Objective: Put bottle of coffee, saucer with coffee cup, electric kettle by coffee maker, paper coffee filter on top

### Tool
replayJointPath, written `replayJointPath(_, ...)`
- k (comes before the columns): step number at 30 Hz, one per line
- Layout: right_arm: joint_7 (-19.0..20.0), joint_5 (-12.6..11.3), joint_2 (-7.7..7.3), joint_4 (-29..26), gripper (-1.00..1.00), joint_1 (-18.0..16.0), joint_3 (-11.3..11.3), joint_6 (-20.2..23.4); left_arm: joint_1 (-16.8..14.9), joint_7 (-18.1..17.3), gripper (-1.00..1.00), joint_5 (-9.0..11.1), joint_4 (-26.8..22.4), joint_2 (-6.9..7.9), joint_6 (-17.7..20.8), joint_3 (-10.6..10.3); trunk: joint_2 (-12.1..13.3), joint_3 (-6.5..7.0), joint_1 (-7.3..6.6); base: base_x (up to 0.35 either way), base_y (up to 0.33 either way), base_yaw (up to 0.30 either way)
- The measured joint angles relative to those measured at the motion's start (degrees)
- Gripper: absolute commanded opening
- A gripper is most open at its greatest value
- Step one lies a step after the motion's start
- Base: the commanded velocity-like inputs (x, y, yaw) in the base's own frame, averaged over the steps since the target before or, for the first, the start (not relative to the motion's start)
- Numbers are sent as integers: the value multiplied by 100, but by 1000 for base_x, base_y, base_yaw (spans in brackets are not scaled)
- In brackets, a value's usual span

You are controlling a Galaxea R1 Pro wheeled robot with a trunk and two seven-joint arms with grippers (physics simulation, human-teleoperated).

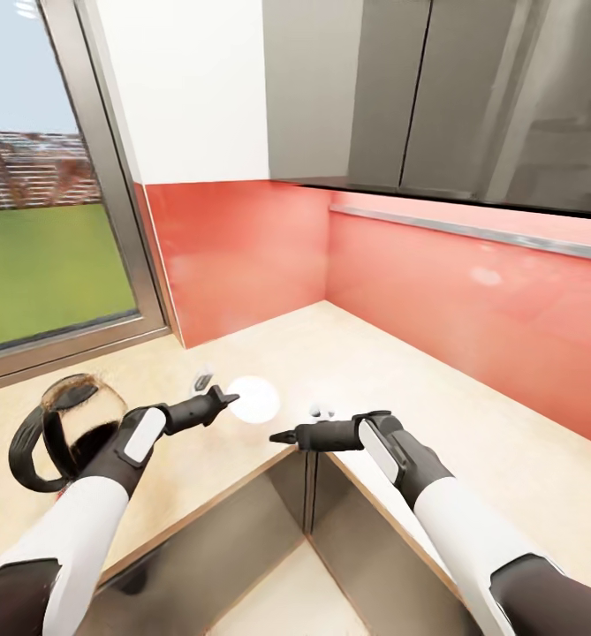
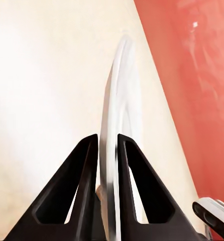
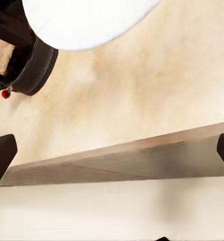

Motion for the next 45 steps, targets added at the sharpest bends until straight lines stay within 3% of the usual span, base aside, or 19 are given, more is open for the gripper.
replayJointPath(26,-2,1,8,8,100,1,19,-1,13,0,-100,1,0,57,7,1,0,0,0,-342,73,3)
replayJointPath(42,0,19,8,33,100,0,25,-1,35,-30,-100,1,0,66,14,-48,-2,88,-2,-287,63,163)
replayJointPath(45,-7,38,-34,145,100,1,25,-2,40,-478,-100,-4,2,67,19,-62,-1,90,-3,-12,2,13)
